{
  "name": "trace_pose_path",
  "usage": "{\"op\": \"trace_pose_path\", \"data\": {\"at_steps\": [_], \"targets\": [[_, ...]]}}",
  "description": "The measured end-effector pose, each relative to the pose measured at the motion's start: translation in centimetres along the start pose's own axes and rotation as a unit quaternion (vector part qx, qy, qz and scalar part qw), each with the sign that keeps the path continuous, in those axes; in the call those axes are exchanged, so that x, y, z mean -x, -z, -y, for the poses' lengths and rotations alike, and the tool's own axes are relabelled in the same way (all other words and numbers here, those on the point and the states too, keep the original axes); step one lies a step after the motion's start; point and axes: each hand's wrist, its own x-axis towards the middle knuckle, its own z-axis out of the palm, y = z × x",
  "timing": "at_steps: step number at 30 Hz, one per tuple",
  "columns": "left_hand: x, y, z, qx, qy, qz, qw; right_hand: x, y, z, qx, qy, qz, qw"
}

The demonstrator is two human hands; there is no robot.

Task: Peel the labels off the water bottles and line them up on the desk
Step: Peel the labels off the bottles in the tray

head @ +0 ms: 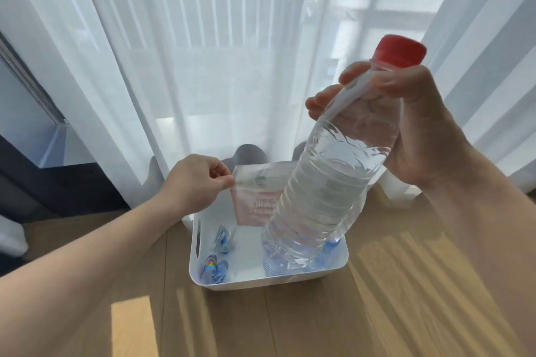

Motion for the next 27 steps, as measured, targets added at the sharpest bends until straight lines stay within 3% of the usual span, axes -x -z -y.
{"op": "trace_pose_path", "data": {"at_steps": [4, 12, 15, 18, 21, 25, 27], "targets": [[0.0, -0.8, 2.2, -0.122, 0.032, 0.002, 0.992, 0.0, -0.4, 1.3, 0.010, 0.027, -0.009, 1.000], [1.3, -1.4, 4.0, -0.272, -0.014, 0.021, 0.962, -0.3, -1.0, 1.3, 0.084, 0.081, -0.164, 0.979], [1.9, -2.5, 4.4, -0.394, -0.075, 0.137, 0.906, -0.9, -0.6, 0.2, 0.111, 0.080, -0.222, 0.965], [3.2, -4.4, 4.3, -0.491, -0.168, 0.298, 0.801, -1.7, -0.4, -0.9, 0.092, 0.076, -0.265, 0.957], [3.7, -5.7, 4.4, -0.529, -0.168, 0.366, 0.747, -2.3, -0.9, -2.8, 0.099, 0.078, -0.286, 0.950], [3.8, -6.0, 4.9, -0.526, -0.159, 0.355, 0.757, -3.3, -2.9, -4.7, 0.109, 0.086, -0.258, 0.956], [4.1, -6.1, 5.1, -0.497, -0.167, 0.334, 0.783, -4.1, -4.1, -5.3, 0.104, 0.085, -0.249, 0.959]]}}
